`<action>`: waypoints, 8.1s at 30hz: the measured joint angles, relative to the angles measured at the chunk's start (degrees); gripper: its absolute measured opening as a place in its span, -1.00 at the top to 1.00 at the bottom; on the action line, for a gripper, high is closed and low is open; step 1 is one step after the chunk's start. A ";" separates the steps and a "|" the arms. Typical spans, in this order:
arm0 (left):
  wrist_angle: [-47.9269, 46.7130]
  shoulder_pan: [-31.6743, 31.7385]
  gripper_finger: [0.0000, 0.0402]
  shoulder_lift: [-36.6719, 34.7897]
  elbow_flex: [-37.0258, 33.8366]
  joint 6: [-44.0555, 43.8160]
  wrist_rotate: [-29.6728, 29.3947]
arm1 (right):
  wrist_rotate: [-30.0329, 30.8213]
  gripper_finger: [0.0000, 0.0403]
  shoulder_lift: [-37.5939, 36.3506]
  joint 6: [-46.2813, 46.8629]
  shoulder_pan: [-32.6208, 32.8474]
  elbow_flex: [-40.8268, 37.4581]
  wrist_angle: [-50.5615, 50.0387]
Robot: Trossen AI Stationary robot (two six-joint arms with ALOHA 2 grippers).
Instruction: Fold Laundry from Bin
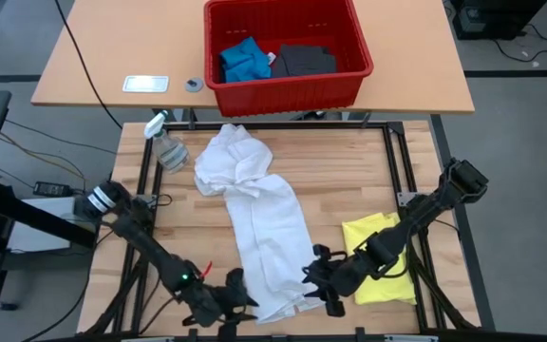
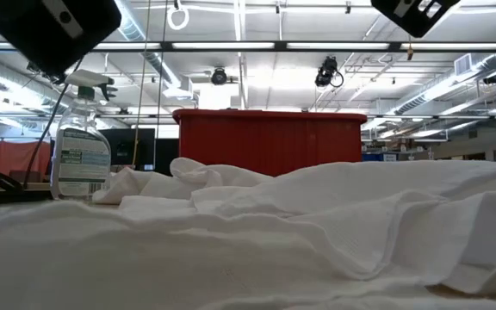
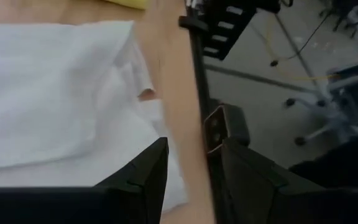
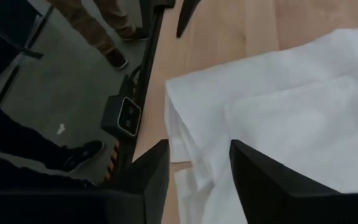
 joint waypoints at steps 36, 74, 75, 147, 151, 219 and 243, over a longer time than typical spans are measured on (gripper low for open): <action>1.59 0.66 0.21 7.65 5.40 16.92 2.28 | -4.37 -0.07 8.56 -8.08 3.56 0.02 -2.79; -3.87 4.20 0.95 13.21 5.27 9.36 9.03 | -15.00 0.94 18.56 -4.19 1.59 0.50 -0.67; -3.84 4.05 0.95 12.36 5.27 7.62 9.02 | -17.45 0.93 18.56 -2.35 1.27 1.02 -0.86; -50.08 5.84 0.11 -6.76 3.87 -28.79 -10.97 | -25.06 0.06 13.42 -14.55 -37.49 4.52 6.42; -42.18 2.48 0.12 -2.84 3.87 -21.45 -10.92 | -23.63 0.05 13.42 -24.63 -29.03 4.52 3.53; -30.07 -9.41 0.86 8.33 16.31 -25.39 6.51 | -27.74 0.44 20.66 24.27 -0.11 12.09 4.11; -56.16 2.45 0.42 -10.47 5.81 -26.31 -1.48 | -8.18 0.27 11.07 15.35 -25.81 12.22 -11.99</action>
